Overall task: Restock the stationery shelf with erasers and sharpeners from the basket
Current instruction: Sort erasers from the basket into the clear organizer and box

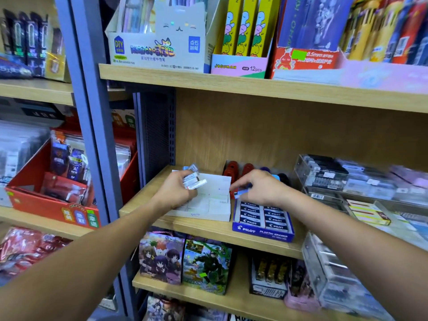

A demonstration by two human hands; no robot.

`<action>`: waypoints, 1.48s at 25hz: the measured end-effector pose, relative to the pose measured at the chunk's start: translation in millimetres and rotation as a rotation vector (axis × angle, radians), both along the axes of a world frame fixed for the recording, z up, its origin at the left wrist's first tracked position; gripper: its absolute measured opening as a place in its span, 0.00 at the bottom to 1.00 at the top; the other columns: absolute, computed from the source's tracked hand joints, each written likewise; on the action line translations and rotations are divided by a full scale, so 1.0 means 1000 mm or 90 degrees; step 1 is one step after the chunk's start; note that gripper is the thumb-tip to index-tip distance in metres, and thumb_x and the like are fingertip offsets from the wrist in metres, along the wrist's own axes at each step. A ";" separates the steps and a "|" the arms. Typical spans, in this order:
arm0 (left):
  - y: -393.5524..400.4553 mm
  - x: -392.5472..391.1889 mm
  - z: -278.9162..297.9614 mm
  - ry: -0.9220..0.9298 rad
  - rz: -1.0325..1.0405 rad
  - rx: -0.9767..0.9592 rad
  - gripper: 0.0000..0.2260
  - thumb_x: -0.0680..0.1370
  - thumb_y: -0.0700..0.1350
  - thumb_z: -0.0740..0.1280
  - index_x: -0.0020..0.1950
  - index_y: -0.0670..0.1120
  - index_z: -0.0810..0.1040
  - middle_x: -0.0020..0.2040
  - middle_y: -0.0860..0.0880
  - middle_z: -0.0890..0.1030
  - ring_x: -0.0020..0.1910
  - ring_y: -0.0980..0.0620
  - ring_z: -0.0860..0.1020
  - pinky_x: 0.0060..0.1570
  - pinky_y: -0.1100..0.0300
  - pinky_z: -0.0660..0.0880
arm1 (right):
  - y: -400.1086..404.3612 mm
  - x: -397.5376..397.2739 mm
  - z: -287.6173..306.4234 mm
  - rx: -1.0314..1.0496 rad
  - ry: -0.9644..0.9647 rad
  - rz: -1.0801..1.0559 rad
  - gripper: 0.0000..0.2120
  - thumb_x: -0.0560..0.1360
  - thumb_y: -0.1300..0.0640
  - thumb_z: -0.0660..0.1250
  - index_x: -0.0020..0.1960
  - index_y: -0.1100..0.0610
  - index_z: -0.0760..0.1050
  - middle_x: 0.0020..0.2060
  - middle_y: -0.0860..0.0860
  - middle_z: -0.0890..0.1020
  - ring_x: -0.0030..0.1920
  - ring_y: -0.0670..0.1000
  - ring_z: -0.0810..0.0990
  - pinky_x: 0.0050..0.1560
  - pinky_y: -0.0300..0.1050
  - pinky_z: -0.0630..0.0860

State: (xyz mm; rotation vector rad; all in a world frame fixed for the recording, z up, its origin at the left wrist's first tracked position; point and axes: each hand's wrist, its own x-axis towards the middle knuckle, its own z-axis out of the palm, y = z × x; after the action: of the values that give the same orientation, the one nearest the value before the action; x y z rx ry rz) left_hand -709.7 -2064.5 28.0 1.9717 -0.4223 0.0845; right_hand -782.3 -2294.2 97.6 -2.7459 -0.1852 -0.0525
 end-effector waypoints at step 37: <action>-0.223 -0.172 0.043 -0.023 -0.396 0.125 0.07 0.70 0.31 0.71 0.46 0.39 0.79 0.33 0.47 0.77 0.31 0.51 0.73 0.32 0.58 0.70 | -0.192 -0.203 0.011 0.048 0.090 -0.070 0.10 0.68 0.57 0.80 0.48 0.57 0.86 0.35 0.46 0.86 0.34 0.41 0.81 0.39 0.38 0.78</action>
State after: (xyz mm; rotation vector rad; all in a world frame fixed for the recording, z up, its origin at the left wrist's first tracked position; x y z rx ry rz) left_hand -882.1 -2287.3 71.5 1.9436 -1.0797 -0.3267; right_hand -984.8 -2486.7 108.2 -2.6689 0.0075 0.1028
